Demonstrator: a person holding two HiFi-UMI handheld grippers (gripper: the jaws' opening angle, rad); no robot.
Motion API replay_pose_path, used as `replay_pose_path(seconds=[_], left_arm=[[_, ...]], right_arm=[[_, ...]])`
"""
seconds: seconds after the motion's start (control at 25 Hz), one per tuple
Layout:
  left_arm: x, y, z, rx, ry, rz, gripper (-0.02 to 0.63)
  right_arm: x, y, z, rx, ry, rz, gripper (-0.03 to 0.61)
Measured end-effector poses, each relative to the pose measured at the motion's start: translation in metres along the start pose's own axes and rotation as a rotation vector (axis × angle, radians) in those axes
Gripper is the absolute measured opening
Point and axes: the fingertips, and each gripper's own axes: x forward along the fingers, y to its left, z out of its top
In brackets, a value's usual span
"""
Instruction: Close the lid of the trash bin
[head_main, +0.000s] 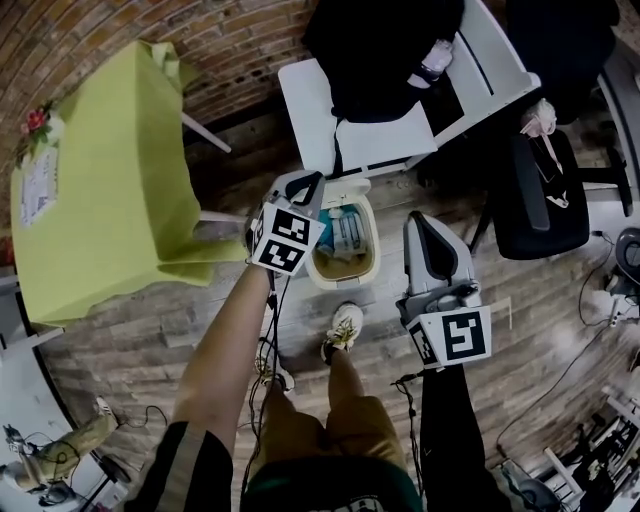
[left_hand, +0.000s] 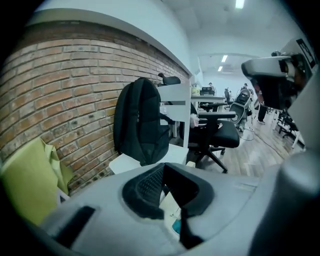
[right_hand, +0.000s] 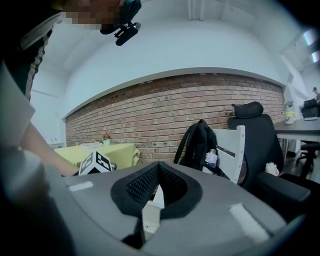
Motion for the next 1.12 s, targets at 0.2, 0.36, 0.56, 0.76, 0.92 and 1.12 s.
replay_pose_path(seconds=[0.2,0.36,0.56,0.76,0.92,1.12], left_arm=[[0.02,0.005,-0.019,-0.07,0.077,-0.016,0.008],[0.023,-0.006,-0.033,-0.064,0.111,-0.055,0.009],[0.019,-0.014,-0.037,-0.087,0.102,-0.066,0.008],[0.009,-0.027,-0.042,-0.106,0.108,-0.093,0.008],[0.0,-0.04,-0.049,-0.108,0.093,-0.107,0.008],[-0.007,-0.056,-0.057,-0.124,0.086,-0.117,0.008]], right_arm=[[0.0,0.004,-0.012,0.048,0.011,0.01,0.014],[-0.002,0.007,-0.019,0.071,0.017,0.008,0.014],[-0.005,0.005,-0.029,0.079,0.03,0.001,0.014],[-0.007,0.008,-0.04,0.092,0.044,-0.003,0.014],[-0.009,0.012,-0.044,0.092,0.052,0.002,0.014],[-0.01,0.014,-0.052,0.094,0.064,0.007,0.014]])
